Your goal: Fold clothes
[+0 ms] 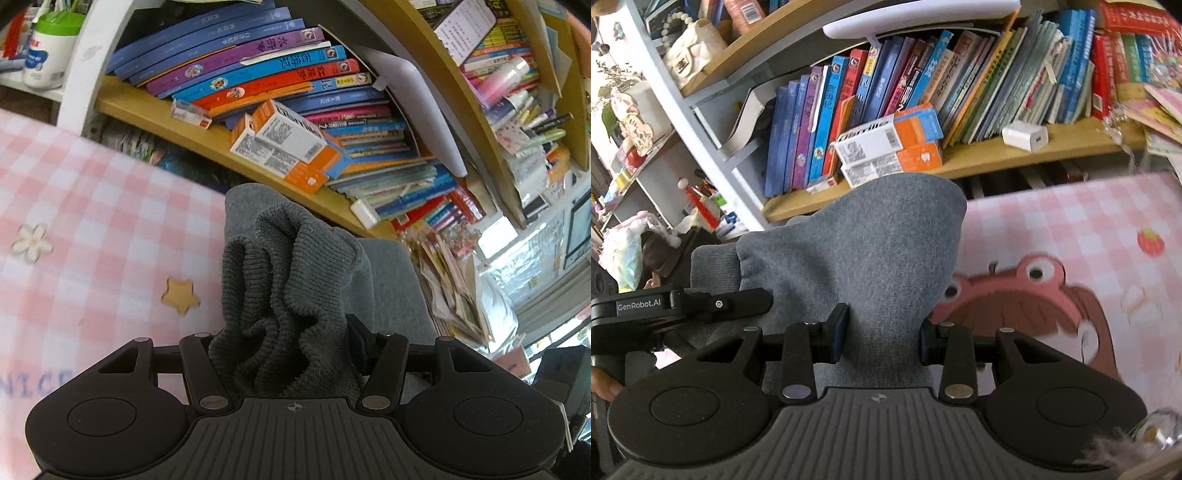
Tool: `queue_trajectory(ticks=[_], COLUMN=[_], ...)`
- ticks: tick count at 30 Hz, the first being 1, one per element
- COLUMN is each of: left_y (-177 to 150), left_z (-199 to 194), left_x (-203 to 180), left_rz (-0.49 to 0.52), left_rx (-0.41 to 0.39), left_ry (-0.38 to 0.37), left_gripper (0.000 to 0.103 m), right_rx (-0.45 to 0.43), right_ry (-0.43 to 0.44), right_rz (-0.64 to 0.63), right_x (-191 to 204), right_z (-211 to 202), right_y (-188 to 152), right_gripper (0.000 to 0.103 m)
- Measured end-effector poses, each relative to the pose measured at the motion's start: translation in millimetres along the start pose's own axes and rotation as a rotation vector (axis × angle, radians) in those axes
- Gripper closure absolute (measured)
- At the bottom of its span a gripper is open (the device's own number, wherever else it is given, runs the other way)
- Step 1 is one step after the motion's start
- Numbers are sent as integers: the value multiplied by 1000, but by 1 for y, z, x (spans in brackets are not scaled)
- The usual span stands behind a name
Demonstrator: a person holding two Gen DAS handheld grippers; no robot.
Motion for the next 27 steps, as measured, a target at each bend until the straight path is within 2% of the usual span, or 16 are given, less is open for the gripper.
queue_trajectory(ticks=[10, 20, 25, 27], left_y=[28, 28, 28, 28], left_z=[48, 73, 76, 76], left_x=[-2, 11, 14, 15], left_rz=[-6, -68, -83, -88], left_rx=[-25, -23, -24, -28], left_ry=[19, 39, 52, 69], left_gripper=[46, 46, 41, 34], right_rx=[-15, -9, -14, -16], right_ry=[2, 14, 25, 17], right_rz=[-32, -27, 8, 14], right_x=[-39, -64, -72, -72], right_z=[40, 63, 63, 62], right_y=[28, 31, 28, 28], right_gripper=[70, 69, 65, 61])
Point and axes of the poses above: each gripper's, at about its wrist camera, not at the fingertips, and z roughly the way its jaws point, x to its left, y to its top, the point moved 7 cm from there along z, roughly the way its jaws point, and after that the axes turned 15 degrees about y, right-handed, at the moved point
